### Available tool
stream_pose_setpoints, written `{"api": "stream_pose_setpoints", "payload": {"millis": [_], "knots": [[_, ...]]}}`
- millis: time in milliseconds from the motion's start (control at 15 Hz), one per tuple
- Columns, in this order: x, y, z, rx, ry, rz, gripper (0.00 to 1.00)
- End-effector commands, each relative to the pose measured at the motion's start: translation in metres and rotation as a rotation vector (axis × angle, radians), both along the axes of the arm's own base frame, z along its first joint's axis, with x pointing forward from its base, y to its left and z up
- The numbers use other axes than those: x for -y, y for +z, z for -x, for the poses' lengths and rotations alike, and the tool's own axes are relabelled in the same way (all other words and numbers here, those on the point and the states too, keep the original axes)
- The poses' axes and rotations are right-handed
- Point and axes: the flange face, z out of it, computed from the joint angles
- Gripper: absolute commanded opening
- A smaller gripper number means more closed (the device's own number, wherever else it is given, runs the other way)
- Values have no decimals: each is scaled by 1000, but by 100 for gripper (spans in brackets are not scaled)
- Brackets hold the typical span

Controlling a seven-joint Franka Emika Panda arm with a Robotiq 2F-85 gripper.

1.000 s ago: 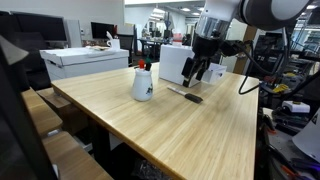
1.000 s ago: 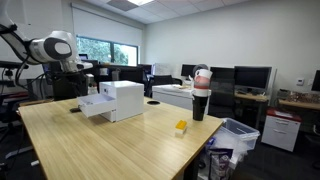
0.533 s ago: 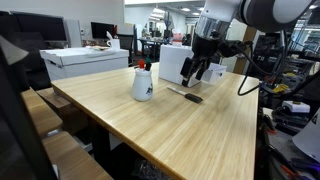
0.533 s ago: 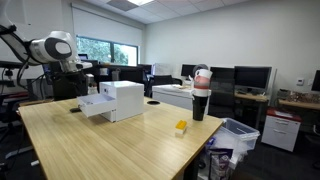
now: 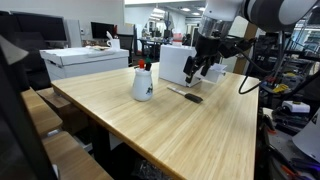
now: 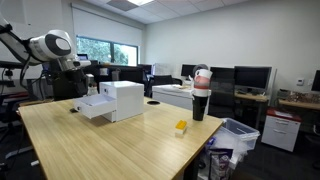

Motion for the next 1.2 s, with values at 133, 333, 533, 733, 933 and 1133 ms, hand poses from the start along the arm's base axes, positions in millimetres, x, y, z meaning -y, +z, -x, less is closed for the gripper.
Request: {"api": "stream_pose_setpoints", "payload": {"millis": [133,333,533,733,933,1133], "knots": [[-9,25,15,-7,-9,51,100],[-30,32,24,-26,61,32,100],[-44,31,36,-22,100,4,100],[-48,26,44,-65,139,-13,100],[-45,22,49,-74,181,-36,100],[-38,18,53,-87,186,-47,100]]}}
